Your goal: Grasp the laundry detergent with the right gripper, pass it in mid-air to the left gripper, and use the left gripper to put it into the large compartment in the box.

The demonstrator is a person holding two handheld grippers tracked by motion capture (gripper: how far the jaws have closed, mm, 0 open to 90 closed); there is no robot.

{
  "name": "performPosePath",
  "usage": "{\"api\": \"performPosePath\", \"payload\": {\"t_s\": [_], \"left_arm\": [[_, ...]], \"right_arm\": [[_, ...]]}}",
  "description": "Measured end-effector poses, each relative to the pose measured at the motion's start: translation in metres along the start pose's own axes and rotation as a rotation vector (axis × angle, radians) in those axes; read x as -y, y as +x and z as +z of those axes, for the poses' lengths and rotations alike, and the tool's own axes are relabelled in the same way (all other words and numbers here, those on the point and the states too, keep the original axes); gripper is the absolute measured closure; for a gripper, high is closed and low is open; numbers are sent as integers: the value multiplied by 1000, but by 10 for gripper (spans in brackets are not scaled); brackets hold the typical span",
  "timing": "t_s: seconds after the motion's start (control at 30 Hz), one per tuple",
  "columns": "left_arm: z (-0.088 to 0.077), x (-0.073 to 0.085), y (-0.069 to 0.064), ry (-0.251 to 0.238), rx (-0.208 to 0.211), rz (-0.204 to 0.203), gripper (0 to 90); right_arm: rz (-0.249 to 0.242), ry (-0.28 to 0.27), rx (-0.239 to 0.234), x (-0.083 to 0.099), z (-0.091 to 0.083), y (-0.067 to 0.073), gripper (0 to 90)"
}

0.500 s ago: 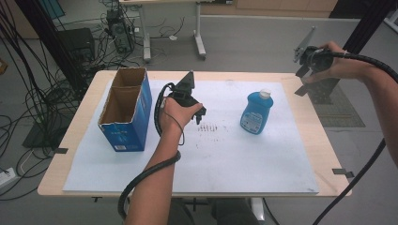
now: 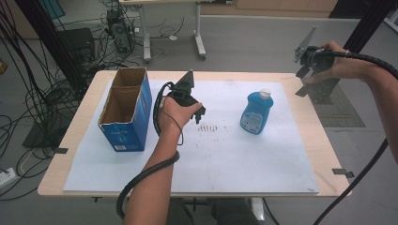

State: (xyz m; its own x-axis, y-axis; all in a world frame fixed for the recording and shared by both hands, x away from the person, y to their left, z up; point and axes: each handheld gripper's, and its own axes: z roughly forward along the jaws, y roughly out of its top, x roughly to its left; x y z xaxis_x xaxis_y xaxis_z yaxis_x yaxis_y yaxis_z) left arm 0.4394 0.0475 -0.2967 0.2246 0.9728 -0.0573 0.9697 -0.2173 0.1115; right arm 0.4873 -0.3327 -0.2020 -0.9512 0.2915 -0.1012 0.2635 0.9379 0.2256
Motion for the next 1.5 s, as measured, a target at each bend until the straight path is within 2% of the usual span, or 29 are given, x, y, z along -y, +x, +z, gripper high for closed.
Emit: {"api": "performPosePath", "payload": {"t_s": [0.4, 0.7, 0.97, 1.03, 1.5], "left_arm": [[-4, 5, -1, -8, -1, 9, 66], [-7, 8, -2, -25, -3, 22, 66], [-9, 10, 1, -28, -8, 28, 66], [-10, 11, 2, -31, -10, 29, 66], [-9, 17, 4, -37, -16, 41, 66]], "right_arm": [[5, -9, -1, 9, 2, 9, 143], [8, -68, 5, 22, 7, 24, 133], [30, -131, 3, 35, 26, 35, 121], [39, -149, 0, 37, 30, 37, 119], [133, -385, 20, 65, 67, 53, 80]]}}
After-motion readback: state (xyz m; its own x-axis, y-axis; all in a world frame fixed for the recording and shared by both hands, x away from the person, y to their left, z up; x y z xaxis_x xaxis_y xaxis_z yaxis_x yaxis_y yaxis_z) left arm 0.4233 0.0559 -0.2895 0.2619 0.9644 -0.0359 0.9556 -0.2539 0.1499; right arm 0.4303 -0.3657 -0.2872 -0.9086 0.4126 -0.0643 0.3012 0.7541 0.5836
